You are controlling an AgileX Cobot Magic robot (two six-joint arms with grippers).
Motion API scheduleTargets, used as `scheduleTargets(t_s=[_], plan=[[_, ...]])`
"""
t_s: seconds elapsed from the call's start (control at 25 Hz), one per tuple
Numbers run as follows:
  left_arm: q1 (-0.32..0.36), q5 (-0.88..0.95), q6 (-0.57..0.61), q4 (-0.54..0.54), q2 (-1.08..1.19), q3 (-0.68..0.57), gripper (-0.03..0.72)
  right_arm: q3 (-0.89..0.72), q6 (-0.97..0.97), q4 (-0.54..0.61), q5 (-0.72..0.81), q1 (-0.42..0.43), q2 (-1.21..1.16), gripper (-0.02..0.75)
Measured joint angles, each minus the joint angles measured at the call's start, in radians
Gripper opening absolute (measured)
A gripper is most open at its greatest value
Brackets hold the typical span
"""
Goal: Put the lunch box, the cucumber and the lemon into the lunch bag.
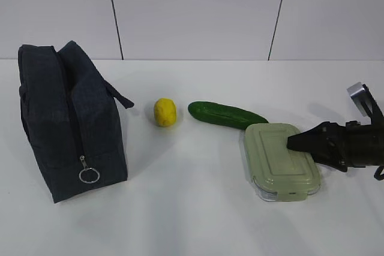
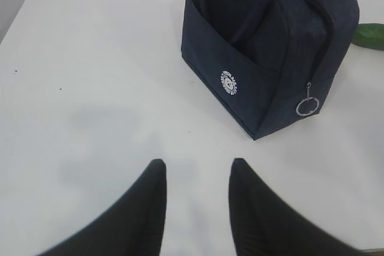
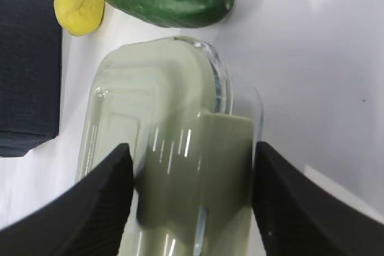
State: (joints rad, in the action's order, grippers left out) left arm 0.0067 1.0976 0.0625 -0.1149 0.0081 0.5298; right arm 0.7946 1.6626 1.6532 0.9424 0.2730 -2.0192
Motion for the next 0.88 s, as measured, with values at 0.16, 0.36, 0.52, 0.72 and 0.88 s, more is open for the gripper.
scheduleTargets(t_s=[0.16,0.36,0.52,0.72,0.88], plan=[[0.0,0.0,0.0,0.0,0.0,0.0,0.24,0.0,-0.001,-0.005,0.005,0.0,0.0,0.452],[0.0,0.0,0.0,0.0,0.0,0.0,0.241,0.0,-0.008,-0.005,0.014,0.0,0.0,0.412],[0.0,0.0,0.0,0.0,0.0,0.0,0.24,0.0,-0.008,-0.007,0.016,0.0,-0.001,0.408],[0.0,0.0,0.0,0.0,0.0,0.0,0.24,0.0,-0.008,-0.011,0.026,0.0,-0.002,0.398],[0.0,0.0,0.0,0.0,0.0,0.0,0.24,0.0,-0.008,-0.012,0.03,0.0,-0.005,0.398]])
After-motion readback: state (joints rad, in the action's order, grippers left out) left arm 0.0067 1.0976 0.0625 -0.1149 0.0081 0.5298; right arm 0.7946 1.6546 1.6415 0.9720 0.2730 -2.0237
